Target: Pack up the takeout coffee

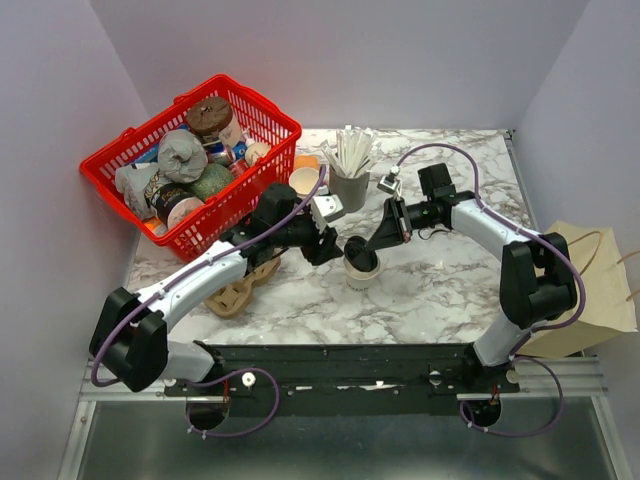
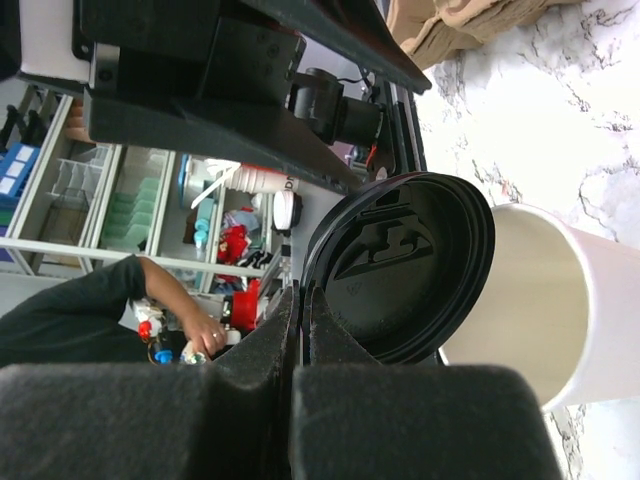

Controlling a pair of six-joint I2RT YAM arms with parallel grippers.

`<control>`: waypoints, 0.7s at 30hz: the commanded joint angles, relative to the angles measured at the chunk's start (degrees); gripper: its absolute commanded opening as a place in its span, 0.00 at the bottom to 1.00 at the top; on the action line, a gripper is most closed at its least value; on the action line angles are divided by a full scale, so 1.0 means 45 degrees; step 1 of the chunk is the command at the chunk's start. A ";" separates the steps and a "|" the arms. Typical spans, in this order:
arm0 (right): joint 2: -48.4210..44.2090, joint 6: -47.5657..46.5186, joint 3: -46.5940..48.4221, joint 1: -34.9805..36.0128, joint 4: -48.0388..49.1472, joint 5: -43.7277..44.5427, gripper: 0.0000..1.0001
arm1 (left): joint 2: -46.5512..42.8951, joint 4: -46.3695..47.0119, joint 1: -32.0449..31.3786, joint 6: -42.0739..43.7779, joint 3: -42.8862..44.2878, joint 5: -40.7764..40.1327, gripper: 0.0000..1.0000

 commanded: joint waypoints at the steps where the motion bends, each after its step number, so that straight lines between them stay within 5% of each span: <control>1: 0.0179 0.0472 -0.0244 -0.0180 0.0517 -0.0931 0.06 | 0.0170 0.1330 -0.0210 -0.0264 0.0227 -0.0095 0.62; 21: 0.0023 0.0784 -0.0908 -0.0395 0.0537 0.0611 0.08 | 0.0989 0.2581 -0.0796 -0.0129 0.0071 0.0315 0.62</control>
